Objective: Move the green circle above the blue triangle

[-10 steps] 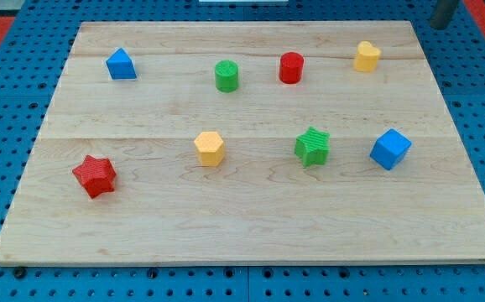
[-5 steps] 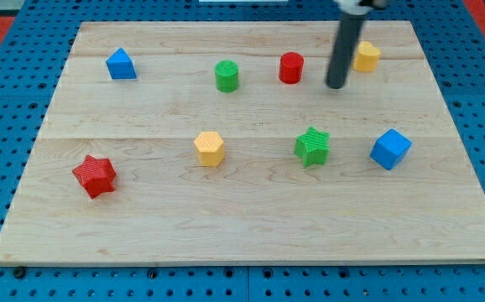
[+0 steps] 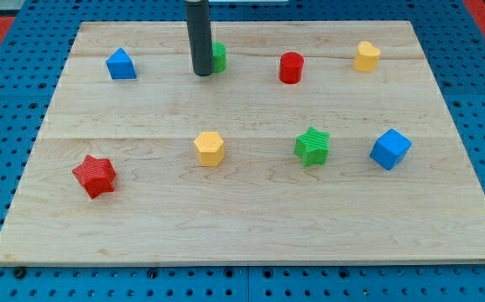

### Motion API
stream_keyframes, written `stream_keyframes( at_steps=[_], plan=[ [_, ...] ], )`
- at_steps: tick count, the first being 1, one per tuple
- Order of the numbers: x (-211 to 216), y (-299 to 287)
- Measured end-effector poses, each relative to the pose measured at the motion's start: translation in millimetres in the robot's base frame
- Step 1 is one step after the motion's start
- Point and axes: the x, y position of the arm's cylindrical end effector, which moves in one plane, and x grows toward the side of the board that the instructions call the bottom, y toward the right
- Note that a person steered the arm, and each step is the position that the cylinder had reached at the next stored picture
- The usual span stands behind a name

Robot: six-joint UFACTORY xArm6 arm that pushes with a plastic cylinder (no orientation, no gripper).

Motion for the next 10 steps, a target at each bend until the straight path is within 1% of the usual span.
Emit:
stream_keyframes(
  at_steps=[1, 2, 3, 4, 5, 6, 7, 8, 9, 10],
  plan=[
    [10.2, 18.2],
    [-14.7, 21.8],
    [-39.6, 1.2],
    [-35.7, 1.6],
    [-38.4, 54.3],
    [-67.0, 43.3],
    [-89.1, 2.0],
    [-89.1, -2.1],
    [-100.4, 13.3],
    [-117.0, -31.0]
  ],
)
